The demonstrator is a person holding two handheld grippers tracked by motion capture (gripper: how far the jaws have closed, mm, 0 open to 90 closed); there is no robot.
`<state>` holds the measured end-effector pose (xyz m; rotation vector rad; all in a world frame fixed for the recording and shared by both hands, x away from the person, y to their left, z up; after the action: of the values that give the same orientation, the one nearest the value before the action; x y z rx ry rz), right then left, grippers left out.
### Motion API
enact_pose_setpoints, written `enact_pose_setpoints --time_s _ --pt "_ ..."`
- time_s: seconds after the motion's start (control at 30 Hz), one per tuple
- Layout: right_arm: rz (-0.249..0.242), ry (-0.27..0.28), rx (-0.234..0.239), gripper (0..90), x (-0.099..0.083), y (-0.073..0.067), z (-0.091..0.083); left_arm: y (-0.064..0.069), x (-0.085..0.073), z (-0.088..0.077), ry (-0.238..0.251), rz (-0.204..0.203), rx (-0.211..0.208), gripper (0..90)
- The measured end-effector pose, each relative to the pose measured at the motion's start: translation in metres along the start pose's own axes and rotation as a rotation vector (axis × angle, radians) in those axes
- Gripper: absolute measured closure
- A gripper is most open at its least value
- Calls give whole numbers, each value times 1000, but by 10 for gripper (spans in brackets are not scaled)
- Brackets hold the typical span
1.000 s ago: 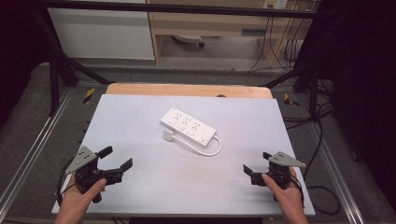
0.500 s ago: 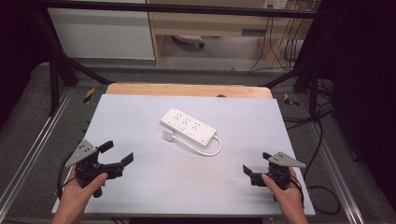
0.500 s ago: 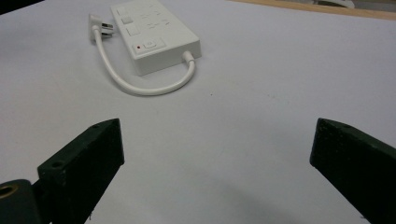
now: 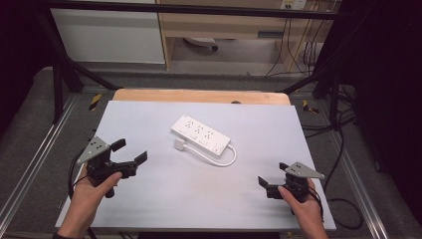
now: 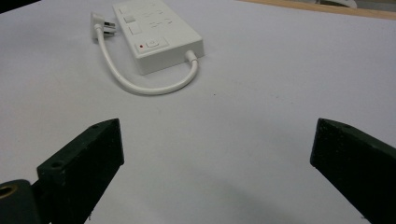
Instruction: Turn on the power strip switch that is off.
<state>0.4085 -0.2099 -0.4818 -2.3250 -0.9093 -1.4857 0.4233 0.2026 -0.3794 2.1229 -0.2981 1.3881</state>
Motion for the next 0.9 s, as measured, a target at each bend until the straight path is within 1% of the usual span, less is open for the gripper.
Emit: enact_pose_setpoints --time_s 0.13,0.17,0.2,0.23,0.27,0.37,0.4,0.43,0.47,0.5,0.53,0.57,0.6,0.7,0.9 --pt "-1 1 0 32 0 0 0 3 6 6 0 10 -2 64" --pt "0 1 0 32 0 0 0 5 9 11 -5 22 -1 64" --pt "0 1 0 32 0 0 0 5 9 11 -5 22 -1 64" --pt "0 1 0 32 0 0 0 8 11 15 -10 29 -4 64" --pt "1 1 1 32 0 0 0 8 11 15 -10 29 -4 64" --pt "-3 3 2 32 1 -1 0 12 16 25 -12 38 -8 64" --pt "-4 4 2 32 1 -1 0 12 16 25 -12 38 -8 64" --pt "-4 4 2 32 1 -1 0 14 19 30 -14 42 -10 64" --pt "-4 4 2 32 1 -1 0 14 19 30 -14 42 -10 64" --pt "-5 5 3 32 1 -1 0 16 21 35 -19 47 -10 64" --pt "-5 6 4 32 2 -1 0 16 21 35 -19 47 -10 64" --pt "-5 6 5 32 2 -1 0 18 22 40 -24 56 -12 64" --pt "-5 6 5 32 2 -1 0 18 22 40 -24 56 -12 64" --pt "-3 3 10 32 2 -3 0 22 26 48 -27 67 -13 65" --pt "-3 5 12 32 2 -3 0 23 30 59 -23 65 -10 67"
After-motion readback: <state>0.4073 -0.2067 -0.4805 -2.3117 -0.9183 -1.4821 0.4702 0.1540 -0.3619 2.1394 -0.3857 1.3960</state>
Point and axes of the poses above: each handheld gripper's, and its own axes: z roughly forward along the jaws, x roughly out of its top, y roughly to its right, the point moved 10 cm from there along z, roughly forward along the jaws, and after that the axes turned 13 degrees about -z, right-handed, at the moved point
